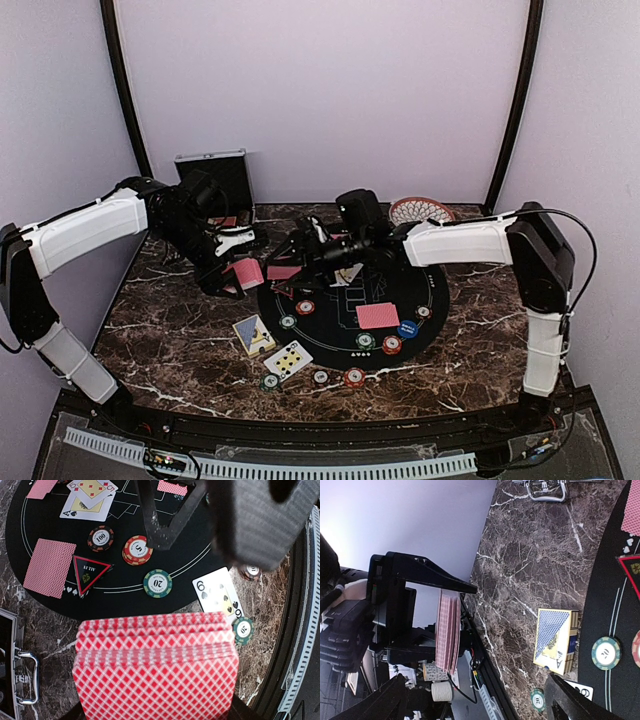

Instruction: Distribute texas hold em gaming equipment

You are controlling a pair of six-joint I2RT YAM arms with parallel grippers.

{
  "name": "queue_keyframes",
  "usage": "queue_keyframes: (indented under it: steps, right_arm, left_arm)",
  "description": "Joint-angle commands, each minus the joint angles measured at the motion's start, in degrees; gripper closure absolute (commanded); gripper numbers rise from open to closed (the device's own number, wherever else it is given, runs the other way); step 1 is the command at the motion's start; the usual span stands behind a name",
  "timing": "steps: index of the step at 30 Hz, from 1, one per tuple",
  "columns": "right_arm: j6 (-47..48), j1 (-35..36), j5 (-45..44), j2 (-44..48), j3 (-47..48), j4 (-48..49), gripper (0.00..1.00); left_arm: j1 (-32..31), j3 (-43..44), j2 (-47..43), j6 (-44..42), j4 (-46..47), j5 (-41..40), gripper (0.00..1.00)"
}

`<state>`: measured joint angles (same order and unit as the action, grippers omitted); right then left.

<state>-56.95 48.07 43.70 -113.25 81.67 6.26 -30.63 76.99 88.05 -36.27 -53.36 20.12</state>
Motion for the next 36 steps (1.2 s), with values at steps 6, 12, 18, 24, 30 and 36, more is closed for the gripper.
queue_keyframes:
  steps: [6,12,18,24,30,36]
  right_arm:
    - [-8.02,2.15,2.35,-5.02,3.22,10.23,0.06]
    - [-10.65,2.92,2.53,-6.93,4.95,13.59,0.06]
    - [-12.31,4.02,2.97,-9.54,7.34,14.57,0.07]
    - [-12.84,4.44,2.91,-11.25,9.09,14.62,0.08]
    - [-13.12,5.17,3.68,-14.32,13.12,14.02,0.07]
    - [-14.12,5.19,4.99,-16.76,14.29,13.91,0.08]
  left_arm:
    - [0.22,2.2,-0.49,-0.51,0.76,1.22,1.0]
    - [0.22,2.02,-0.26,-0.27,0.9,1.5,1.0]
    - [0.22,2.18,-0.11,-0.21,1.07,1.65,1.0]
    - [0.23,1.96,-0.56,0.19,1.07,2.13,1.0]
    - [0.22,1.7,-0.61,0.32,0.91,2.21,1.0]
    - [0.23,0.55,-1.49,0.28,1.21,2.21,1.0]
